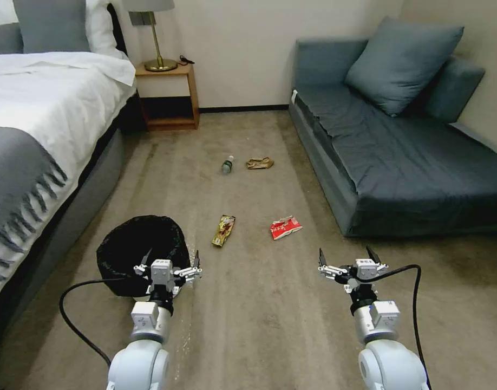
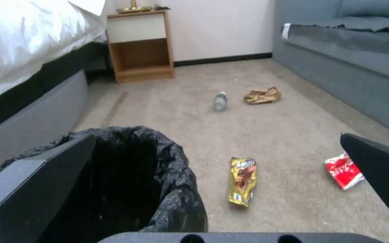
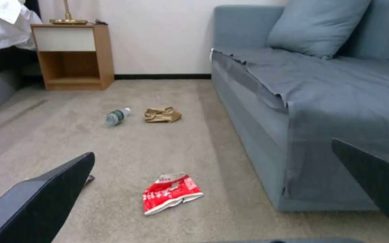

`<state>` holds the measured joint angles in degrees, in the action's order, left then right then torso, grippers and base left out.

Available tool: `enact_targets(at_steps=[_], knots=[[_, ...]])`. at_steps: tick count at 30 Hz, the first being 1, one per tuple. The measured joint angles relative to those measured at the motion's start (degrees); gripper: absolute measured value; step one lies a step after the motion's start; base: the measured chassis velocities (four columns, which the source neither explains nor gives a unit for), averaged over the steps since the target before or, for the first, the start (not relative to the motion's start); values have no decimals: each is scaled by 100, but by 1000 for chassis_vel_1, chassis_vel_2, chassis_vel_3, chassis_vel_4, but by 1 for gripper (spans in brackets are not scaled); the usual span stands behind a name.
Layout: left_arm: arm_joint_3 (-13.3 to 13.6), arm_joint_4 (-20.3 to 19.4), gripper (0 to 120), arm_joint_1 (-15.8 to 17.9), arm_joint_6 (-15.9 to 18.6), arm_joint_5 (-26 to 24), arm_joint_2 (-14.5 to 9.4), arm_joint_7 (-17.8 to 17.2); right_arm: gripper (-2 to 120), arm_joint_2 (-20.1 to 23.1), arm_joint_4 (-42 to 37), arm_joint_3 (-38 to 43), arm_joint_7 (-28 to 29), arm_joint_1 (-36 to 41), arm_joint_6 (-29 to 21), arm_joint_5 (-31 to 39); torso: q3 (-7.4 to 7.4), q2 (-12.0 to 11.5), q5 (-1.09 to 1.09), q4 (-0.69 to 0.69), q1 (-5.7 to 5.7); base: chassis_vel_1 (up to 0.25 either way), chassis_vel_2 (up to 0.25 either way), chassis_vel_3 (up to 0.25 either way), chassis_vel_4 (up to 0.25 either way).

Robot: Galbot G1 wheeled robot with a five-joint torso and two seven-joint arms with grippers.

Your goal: Pick up the trash bin, then pick up the garbage on the floor and place it into the trash bin.

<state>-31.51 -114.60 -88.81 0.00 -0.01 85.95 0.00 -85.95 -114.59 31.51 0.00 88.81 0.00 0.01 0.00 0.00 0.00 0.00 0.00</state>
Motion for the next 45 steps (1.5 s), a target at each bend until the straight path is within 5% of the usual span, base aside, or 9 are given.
enact_targets(at_steps=[28,33,40,45], knots=[[3,0,120,-6,-1,-31,-19,-27,120,-4,-2,-1,0,16,0,5,0,0,0,0,0,0,0,0,0],[44,-169,112,-166,-91,-544,-319,-627,111,-163,-218,-150,-70,479,91,193,0,0,0,1,0,0,0,0,0],[137,-556,88,-535,-323,-1706,-998,-2003,100,-560,-774,-504,-339,1649,290,711,-1,0,-2,-1,0,0,0,0,0],[166,-555,84,-501,-308,-2158,-1336,-2391,100,-553,-766,-478,-396,1585,289,723,0,0,-1,0,0,0,0,0,0]])
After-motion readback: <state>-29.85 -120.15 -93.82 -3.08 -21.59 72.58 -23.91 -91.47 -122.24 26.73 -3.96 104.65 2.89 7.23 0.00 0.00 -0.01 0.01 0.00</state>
